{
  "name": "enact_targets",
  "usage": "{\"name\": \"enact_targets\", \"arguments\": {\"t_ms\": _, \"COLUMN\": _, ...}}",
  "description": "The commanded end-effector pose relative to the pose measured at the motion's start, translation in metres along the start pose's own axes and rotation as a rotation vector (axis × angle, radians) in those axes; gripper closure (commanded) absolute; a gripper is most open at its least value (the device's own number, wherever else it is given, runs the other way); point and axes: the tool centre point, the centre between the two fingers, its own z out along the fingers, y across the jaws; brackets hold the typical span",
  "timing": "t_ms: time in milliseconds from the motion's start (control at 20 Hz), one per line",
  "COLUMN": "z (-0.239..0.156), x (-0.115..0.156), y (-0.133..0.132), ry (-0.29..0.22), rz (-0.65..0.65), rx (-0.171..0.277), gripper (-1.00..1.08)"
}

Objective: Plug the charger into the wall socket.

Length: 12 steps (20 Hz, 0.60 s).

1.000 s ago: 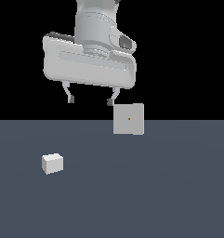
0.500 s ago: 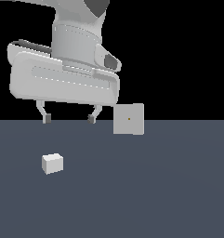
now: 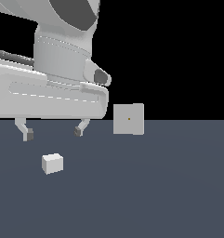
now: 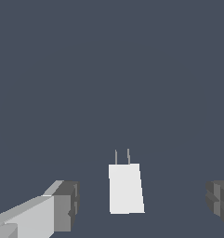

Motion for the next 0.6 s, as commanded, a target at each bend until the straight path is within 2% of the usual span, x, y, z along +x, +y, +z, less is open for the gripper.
{"name": "enact_targets", "arguments": {"t_ms": 0, "z": 0.0041, "x": -0.0013, "y": -0.0044, "ry": 0.01, "rz": -0.021, "rx": 0.005, "gripper": -0.92}}
{"name": "enact_targets", "arguments": {"t_ms": 550, "z": 0.0134, "x": -0.0057, "y": -0.0069, "ry": 0.012, "rz": -0.034, "rx": 0.008, "gripper": -0.92}}
